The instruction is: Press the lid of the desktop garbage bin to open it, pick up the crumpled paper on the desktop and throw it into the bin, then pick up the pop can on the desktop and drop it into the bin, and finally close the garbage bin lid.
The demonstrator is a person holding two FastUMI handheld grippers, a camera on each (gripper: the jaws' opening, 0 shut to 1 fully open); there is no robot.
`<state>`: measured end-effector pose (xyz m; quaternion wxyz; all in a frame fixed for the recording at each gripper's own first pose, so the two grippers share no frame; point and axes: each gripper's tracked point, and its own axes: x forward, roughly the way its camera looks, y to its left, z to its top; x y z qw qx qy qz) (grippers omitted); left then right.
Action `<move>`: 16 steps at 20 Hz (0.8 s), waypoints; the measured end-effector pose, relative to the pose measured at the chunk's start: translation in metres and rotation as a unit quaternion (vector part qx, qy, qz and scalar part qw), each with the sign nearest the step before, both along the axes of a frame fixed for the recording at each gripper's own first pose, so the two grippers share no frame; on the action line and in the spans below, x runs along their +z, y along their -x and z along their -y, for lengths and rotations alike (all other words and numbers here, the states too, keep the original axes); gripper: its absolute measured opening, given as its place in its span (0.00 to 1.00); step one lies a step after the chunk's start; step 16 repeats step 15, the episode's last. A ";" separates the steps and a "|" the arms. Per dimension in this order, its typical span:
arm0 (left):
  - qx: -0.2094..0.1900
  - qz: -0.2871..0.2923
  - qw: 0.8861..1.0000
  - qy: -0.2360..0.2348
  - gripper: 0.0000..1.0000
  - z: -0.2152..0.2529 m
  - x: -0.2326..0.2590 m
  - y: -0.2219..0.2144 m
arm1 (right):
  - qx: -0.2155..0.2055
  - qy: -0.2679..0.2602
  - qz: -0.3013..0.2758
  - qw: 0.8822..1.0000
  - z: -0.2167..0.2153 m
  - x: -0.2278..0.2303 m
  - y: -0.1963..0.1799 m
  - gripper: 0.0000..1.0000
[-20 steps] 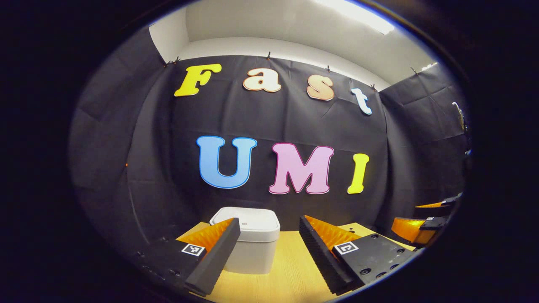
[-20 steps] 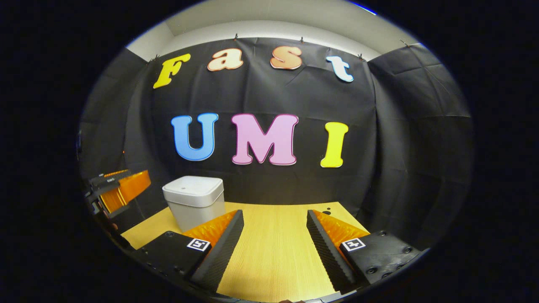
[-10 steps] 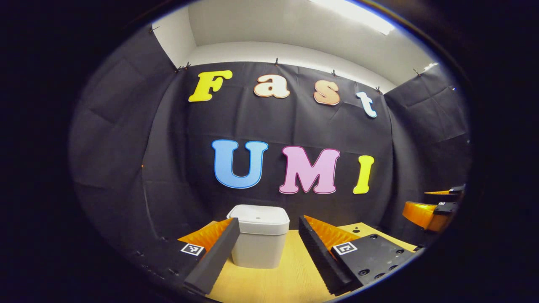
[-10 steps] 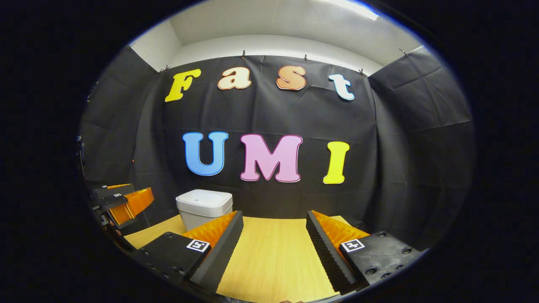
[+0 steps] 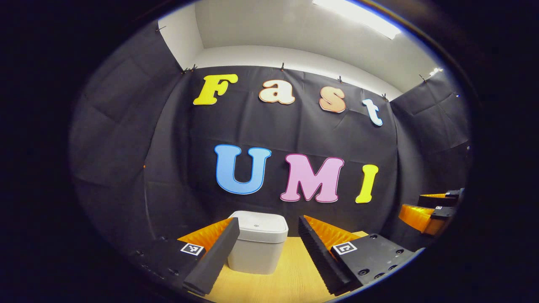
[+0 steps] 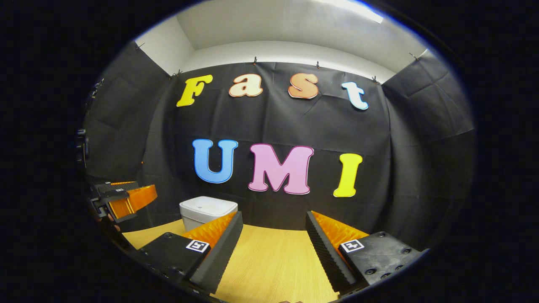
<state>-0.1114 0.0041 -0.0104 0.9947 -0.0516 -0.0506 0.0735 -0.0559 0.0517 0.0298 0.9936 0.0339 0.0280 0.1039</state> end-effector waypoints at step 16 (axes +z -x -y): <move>-0.019 -0.010 1.000 -0.013 0.95 0.030 -0.003 -0.029 | 0.014 -0.016 -0.015 1.000 0.021 -0.014 -0.017 0.96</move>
